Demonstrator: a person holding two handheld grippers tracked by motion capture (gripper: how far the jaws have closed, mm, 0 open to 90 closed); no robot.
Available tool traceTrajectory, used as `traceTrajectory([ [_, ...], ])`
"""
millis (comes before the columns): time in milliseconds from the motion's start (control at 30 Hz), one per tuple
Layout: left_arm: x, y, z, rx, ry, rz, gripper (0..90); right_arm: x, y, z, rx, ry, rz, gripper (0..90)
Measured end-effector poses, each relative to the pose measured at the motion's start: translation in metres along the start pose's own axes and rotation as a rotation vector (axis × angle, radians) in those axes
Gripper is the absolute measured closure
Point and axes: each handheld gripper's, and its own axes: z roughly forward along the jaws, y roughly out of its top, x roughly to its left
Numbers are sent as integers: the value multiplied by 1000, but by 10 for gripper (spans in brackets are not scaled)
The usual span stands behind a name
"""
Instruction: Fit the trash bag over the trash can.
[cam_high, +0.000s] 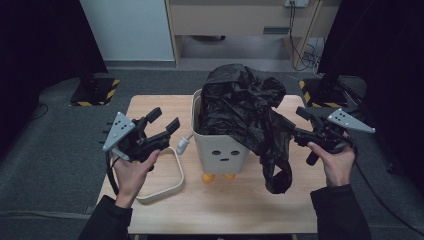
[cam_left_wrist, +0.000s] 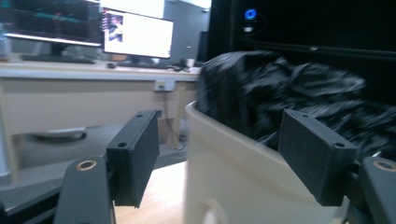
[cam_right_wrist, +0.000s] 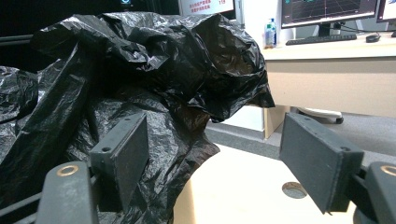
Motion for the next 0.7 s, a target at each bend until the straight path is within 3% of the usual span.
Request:
traceTrajectory([
  [267,-39,20,30,-13,-115,18,319,-1,0,-1,-1,-1,-3,241],
  [500,-63,18,57,49,-193,17,349,0,-1,0,3,1,-4,241],
  [700,-75,12,72,106,-210,59,419,1,-2,2,7,13,-4,243],
])
